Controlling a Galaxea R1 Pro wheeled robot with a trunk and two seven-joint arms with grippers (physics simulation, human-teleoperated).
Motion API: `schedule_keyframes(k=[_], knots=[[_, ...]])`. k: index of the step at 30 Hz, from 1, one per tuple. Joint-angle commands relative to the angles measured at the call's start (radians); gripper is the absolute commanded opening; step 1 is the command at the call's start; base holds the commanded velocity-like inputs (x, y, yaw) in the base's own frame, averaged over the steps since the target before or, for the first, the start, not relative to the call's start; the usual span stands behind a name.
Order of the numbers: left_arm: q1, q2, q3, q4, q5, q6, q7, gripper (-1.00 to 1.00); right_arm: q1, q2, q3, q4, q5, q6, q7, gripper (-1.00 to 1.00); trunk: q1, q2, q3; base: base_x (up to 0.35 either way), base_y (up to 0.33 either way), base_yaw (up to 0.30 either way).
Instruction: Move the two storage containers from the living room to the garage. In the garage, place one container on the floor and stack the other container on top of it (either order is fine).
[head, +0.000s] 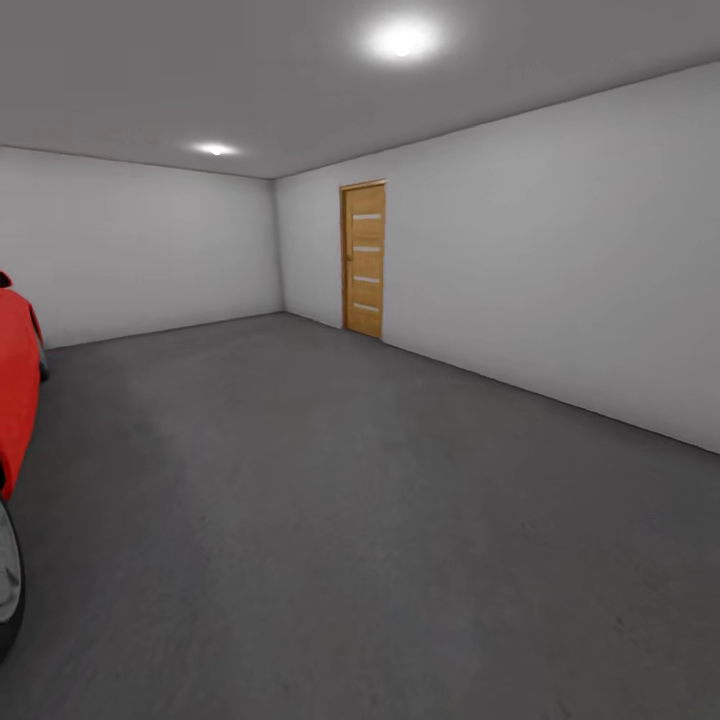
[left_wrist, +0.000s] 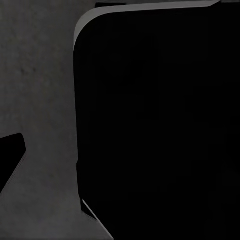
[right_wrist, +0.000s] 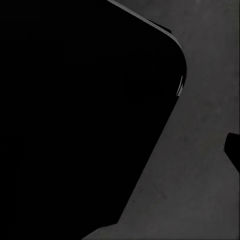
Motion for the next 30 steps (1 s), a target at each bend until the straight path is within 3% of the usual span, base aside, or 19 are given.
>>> schedule_keyframes(k=[1, 17, 30], knots=[[0.0, 0.0, 0.0, -0.001, 0.001, -0.001, 0.0, 1.0, 0.0, 0.0, 0.008, 0.0, -0.011, -0.003, 0.0, 1.0, 0.001, 0.0, -0.001, 0.299, 0.0, 0.015], [0.0, 0.0, 0.0, 0.0, 0.001, 0.0, 0.0, 1.0, 0.0, 0.001, 0.008, 0.0, -0.011, -0.003, -0.001, 1.0, 0.001, 0.0, -0.001, 0.299, 0.0, 0.006], [0.0, 0.0, 0.0, -0.001, 0.001, -0.001, 0.0, 1.0, 0.0, 0.0, 0.008, 0.0, -0.011, -0.006, -0.002, 1.0, 0.001, 0.0, -0.001, 0.299, 0.0, 0.247]])
